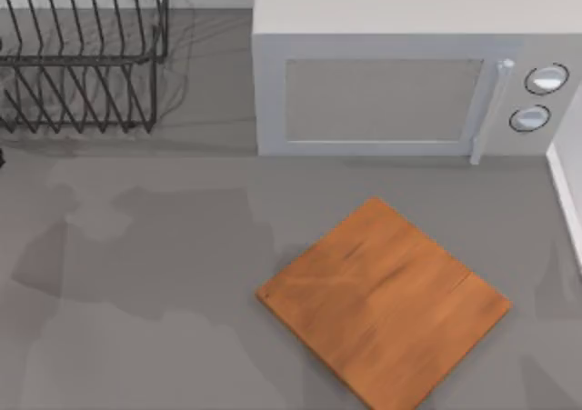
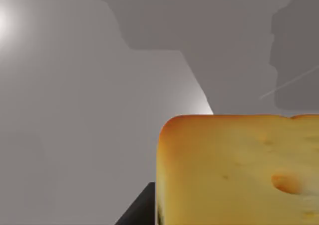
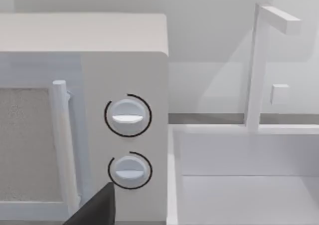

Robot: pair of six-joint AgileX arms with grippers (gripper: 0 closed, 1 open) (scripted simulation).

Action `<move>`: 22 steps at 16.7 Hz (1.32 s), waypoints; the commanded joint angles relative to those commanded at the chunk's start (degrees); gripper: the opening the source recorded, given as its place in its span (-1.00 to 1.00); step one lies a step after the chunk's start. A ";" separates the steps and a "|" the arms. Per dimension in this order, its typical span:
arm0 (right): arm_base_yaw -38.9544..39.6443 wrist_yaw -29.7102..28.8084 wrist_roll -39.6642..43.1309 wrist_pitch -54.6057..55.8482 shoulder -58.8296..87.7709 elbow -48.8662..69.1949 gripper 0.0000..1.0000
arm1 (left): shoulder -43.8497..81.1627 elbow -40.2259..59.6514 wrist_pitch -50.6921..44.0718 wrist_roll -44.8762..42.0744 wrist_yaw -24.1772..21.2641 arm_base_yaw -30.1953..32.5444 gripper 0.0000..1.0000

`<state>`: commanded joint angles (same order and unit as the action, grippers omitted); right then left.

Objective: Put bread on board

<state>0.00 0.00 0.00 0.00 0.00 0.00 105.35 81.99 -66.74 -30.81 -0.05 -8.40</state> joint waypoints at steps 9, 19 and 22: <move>0.00 0.00 0.00 0.00 0.00 0.00 1.00 | 0.49 3.56 -0.76 -20.44 -2.72 6.76 -1.00; 0.00 0.00 0.00 0.00 0.00 0.00 1.00 | 12.07 7.55 -9.14 -83.21 -10.44 28.19 -1.00; 0.00 0.00 0.00 0.00 0.00 0.00 1.00 | 16.55 9.22 -12.06 -104.78 -12.22 35.34 -1.00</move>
<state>0.00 0.00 0.00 0.00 0.00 0.00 121.91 91.21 -78.80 -135.59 -12.27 26.93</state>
